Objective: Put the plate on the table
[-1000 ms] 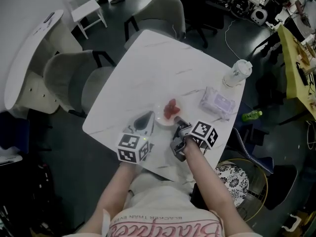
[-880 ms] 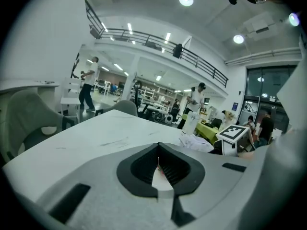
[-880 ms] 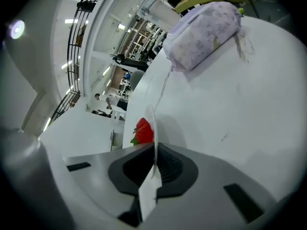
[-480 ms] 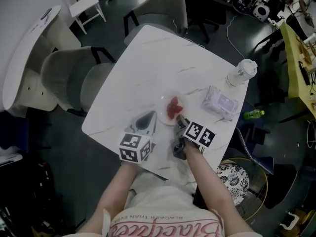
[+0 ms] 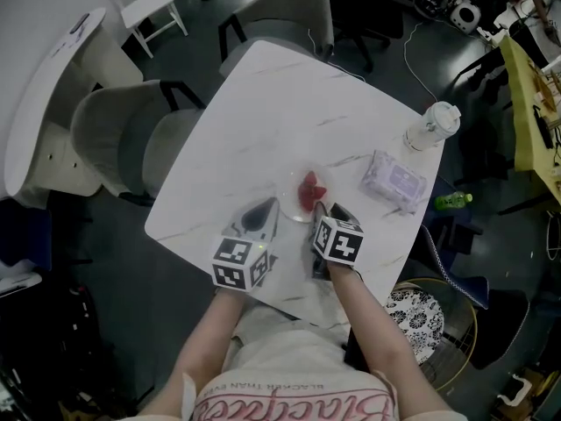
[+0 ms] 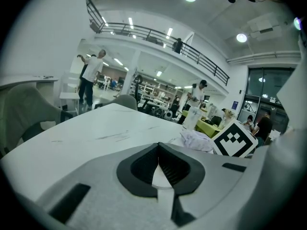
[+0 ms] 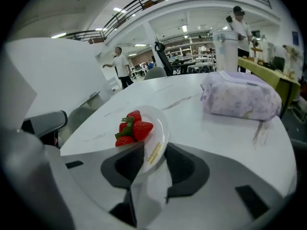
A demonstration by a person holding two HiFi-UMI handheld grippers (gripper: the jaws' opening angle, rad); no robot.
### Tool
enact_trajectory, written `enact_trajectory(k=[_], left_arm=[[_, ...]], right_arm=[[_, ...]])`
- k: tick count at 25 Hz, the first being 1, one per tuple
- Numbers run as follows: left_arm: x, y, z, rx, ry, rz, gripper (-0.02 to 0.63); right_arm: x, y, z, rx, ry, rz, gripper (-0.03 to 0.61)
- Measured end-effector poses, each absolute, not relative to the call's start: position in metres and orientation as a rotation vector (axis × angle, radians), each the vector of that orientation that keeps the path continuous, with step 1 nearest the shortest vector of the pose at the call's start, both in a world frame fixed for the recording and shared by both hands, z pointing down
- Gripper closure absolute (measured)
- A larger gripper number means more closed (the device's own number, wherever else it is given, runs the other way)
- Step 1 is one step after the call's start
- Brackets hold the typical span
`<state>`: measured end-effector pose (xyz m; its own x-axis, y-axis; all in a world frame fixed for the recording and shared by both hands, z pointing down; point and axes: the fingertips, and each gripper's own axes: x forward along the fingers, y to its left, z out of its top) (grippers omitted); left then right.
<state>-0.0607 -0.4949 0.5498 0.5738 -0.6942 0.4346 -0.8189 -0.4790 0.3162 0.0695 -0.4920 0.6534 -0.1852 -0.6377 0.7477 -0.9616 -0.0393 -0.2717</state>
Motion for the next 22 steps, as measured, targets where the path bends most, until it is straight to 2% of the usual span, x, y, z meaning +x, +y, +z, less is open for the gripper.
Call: enact_trajectory(k=[5, 6, 8, 13, 17, 22], left_arm=[[-0.06, -0.49, 0.554, 2.312, -1.204, 0.344, 0.609], [-0.06, -0.489, 0.553, 2.313, -1.204, 0.344, 0.609], [-0.061, -0.487, 0.551, 2.315, -1.208, 0.341, 0.609], [-0.064, -0.484, 0.544, 2.315, -1.235, 0.331, 0.609], [-0.063, -0.477, 0.537, 2.32, -1.261, 0.314, 0.609], [-0.061, -0.466, 0.525, 2.322, -1.301, 0.279, 0.609]], right_arm=[[0.068, -0.498, 0.649, 1.67, -1.826, 0.854, 0.442], [0.07, -0.499, 0.646, 1.695, -1.828, 0.808, 0.448], [0.074, -0.5, 0.635, 1.745, -1.852, 0.721, 0.505], [0.066, -0.496, 0.611, 1.718, -1.977, 0.635, 0.508], [0.061, -0.486, 0.585, 1.694, -2.077, 0.528, 0.56], [0.054, -0.469, 0.55, 1.644, -2.206, 0.455, 0.574]])
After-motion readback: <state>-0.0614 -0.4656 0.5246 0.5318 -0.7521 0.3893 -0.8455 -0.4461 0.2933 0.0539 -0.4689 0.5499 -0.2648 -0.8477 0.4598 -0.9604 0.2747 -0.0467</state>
